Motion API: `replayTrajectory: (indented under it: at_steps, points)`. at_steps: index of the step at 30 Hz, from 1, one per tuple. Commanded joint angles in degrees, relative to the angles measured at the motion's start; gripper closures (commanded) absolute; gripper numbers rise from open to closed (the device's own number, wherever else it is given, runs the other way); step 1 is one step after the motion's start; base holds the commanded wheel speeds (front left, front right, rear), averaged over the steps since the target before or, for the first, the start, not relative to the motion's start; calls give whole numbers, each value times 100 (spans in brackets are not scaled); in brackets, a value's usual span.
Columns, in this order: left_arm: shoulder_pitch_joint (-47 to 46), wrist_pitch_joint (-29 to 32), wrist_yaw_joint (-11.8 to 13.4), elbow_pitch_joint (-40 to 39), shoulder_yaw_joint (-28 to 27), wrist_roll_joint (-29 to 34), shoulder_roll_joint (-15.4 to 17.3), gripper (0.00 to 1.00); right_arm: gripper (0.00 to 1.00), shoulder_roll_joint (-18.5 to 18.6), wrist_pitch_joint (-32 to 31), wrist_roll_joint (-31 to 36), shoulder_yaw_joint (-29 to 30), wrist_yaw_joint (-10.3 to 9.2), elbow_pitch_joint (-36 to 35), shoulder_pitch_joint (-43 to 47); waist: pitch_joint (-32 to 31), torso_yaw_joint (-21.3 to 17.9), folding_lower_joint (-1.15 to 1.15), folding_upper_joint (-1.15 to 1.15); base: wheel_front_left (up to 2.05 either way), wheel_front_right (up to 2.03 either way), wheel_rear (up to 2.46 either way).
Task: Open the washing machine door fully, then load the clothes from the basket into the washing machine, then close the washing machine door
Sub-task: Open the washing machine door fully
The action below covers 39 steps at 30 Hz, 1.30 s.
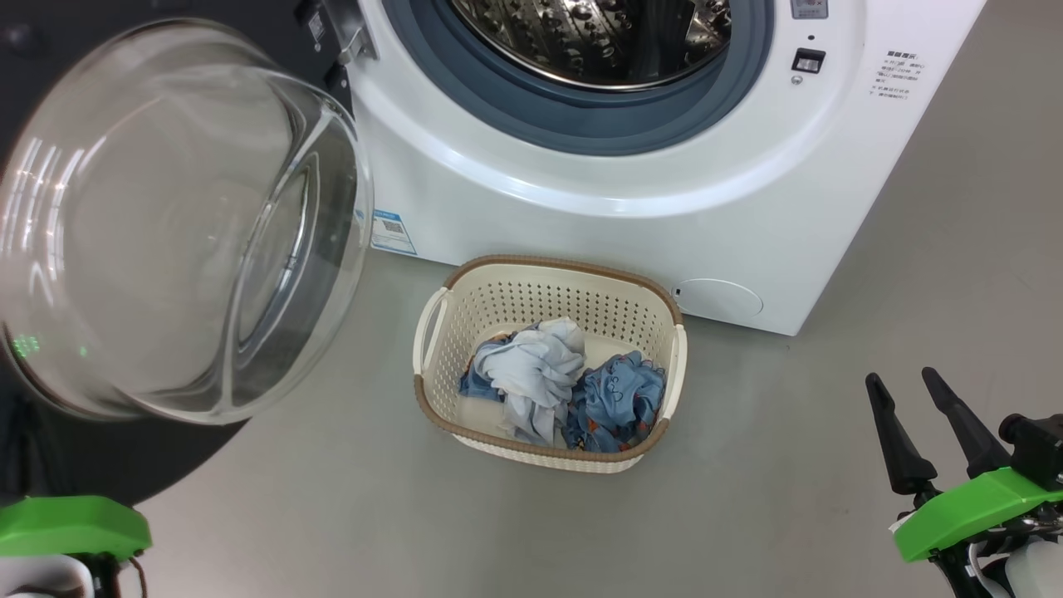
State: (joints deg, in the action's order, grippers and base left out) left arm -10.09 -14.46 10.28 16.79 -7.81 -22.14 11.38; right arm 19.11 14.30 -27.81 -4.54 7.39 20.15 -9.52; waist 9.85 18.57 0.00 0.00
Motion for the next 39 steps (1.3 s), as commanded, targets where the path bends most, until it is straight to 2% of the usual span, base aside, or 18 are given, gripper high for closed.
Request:
replayTrajectory:
  at_steps: [1,12,27,33,39]
  points:
    - [-245,-53,24,-75,-318,69,320,100,0,115,70,-23,-97,10,-135,-145,7,-5,0,0,0,0,0]
    - [-756,-53,-100,501,-934,286,598,100,0,170,70,-25,-99,10,-164,-224,172,-81,0,0,0,0,0]
    - [-1718,-53,-606,1692,-1688,526,1107,100,0,247,70,-29,-117,10,-214,-416,535,-208,0,0,0,0,0]
    - [-2033,-53,-771,1975,-2042,592,1172,100,0,272,70,-30,-133,10,-231,-490,673,-250,0,0,0,0,0]
    - [-2187,-53,-820,2133,-2239,722,1167,100,0,285,70,-33,-153,10,-234,-533,724,-287,0,0,0,0,0]
